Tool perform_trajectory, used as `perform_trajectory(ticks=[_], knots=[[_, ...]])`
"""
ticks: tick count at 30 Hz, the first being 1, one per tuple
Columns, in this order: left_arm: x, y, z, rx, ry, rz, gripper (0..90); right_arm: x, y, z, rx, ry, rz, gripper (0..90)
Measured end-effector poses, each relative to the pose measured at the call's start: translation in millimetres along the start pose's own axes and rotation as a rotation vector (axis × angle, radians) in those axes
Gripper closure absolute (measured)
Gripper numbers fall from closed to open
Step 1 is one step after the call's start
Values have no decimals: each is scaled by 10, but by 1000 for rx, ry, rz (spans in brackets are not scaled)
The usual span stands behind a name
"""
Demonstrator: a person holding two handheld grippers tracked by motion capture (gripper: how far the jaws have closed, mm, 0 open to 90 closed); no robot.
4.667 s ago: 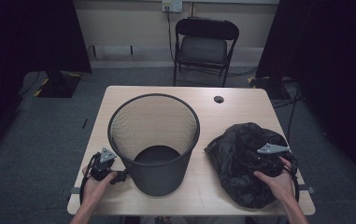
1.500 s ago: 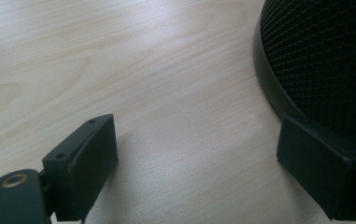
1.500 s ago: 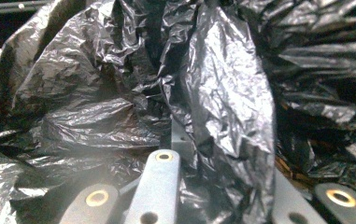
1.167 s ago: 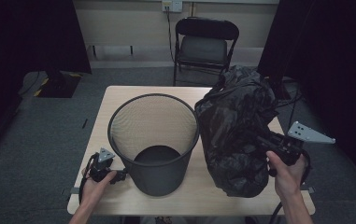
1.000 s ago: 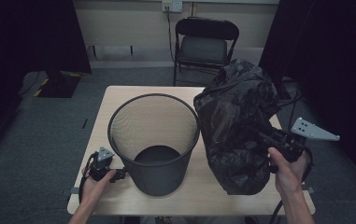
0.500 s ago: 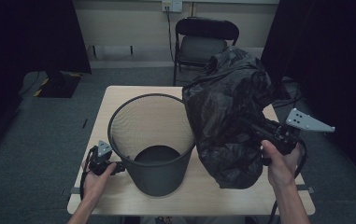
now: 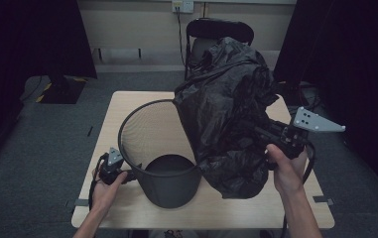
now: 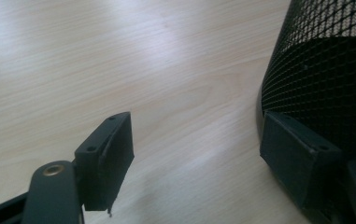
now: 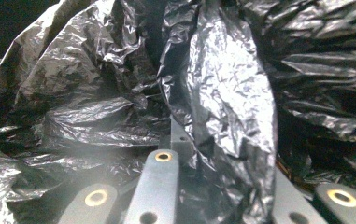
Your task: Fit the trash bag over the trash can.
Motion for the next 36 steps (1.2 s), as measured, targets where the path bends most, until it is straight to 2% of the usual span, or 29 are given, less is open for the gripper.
perform_trajectory(ticks=[4, 16, 19, 25, 31, 33, 35, 36], knots=[[-84, -49, -66, 12, 4, -30, 256, 63, -44, -9, -8, -21, 1, 840], [-272, -166, -211, -12, 28, -52, 265, 236, -254, 18, -34, -65, 13, 836], [-320, -188, -242, -11, 39, -62, 275, 296, -287, -13, -37, -91, 8, 834], [-449, -234, -331, -12, 62, -88, 278, 410, -280, -111, -3, -124, 15, 824], [-603, -261, -418, -10, 110, -94, 253, 457, -246, -158, 24, -140, 20, 805], [-615, -251, -423, -3, 115, -93, 230, 435, -224, -169, 44, -130, 22, 789], [-591, -234, -408, 4, 108, -88, 188, 410, -200, -187, 67, -121, 19, 732], [-563, -230, -392, 3, 92, -78, 185, 396, -187, -197, 76, -111, 18, 708]])
Point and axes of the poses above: each handheld gripper's, and its own axes: z roughly backward along the jaws, y roughly out of its underside, x roughly to its left, the point moved 9 cm from there along -z, roughly forward along the jaws, and after that the axes turned 13 degrees about y, right-handed, at the moved point
